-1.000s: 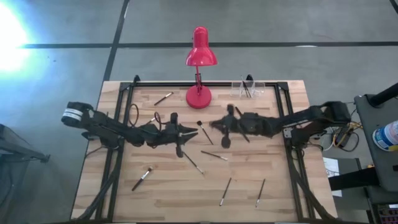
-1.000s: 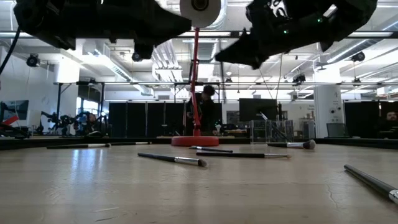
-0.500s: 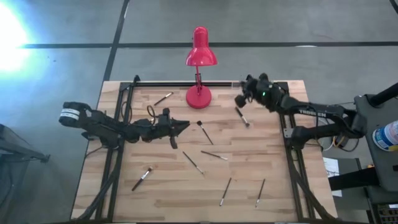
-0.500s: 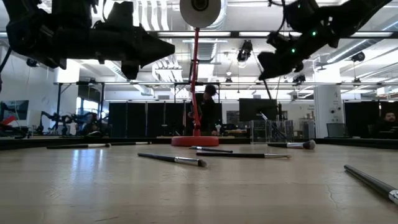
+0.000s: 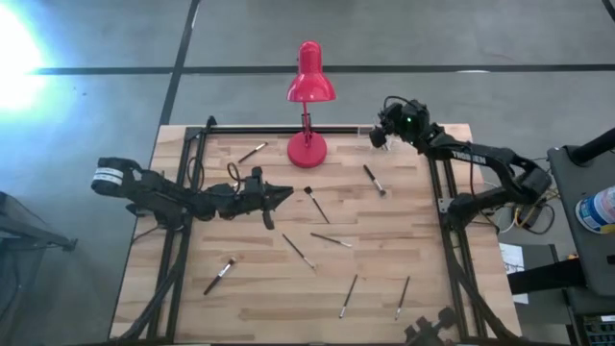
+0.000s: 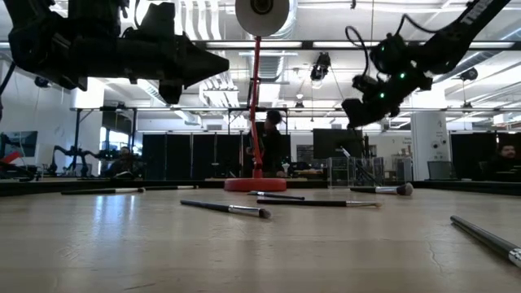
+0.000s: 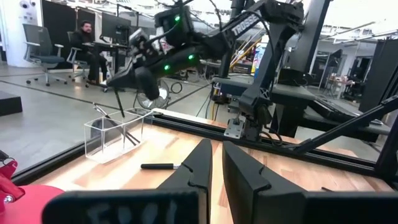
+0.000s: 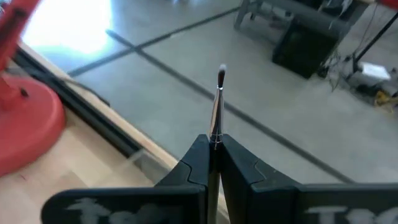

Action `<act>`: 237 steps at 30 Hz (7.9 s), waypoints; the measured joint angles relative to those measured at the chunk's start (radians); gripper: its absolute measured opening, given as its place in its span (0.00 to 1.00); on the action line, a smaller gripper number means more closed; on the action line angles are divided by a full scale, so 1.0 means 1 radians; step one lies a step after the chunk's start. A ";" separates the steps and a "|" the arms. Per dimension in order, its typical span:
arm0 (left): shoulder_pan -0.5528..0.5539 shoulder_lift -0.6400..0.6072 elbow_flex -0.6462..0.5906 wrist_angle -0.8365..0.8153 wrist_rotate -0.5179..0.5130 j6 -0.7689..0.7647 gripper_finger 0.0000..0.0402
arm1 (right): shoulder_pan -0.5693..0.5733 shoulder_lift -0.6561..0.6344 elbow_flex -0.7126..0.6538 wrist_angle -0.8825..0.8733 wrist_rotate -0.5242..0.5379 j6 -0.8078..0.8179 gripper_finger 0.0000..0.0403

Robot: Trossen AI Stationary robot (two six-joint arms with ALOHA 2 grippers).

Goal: Sort items
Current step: Put the black eyeshadow brush into the transparent organizer, then put the white eyeshadow brush into the transparent organizer

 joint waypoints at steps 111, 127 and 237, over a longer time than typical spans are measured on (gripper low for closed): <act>-0.044 0.041 0.128 -0.470 0.184 -0.049 0.05 | 1.229 0.298 0.045 -0.312 0.245 0.448 0.02; -0.172 0.307 0.499 -0.842 0.127 -0.126 0.23 | 1.225 0.294 0.270 -0.479 0.318 0.261 0.02; -0.064 0.341 0.262 0.015 0.152 0.045 0.01 | 1.022 0.229 0.086 0.592 0.127 0.156 0.17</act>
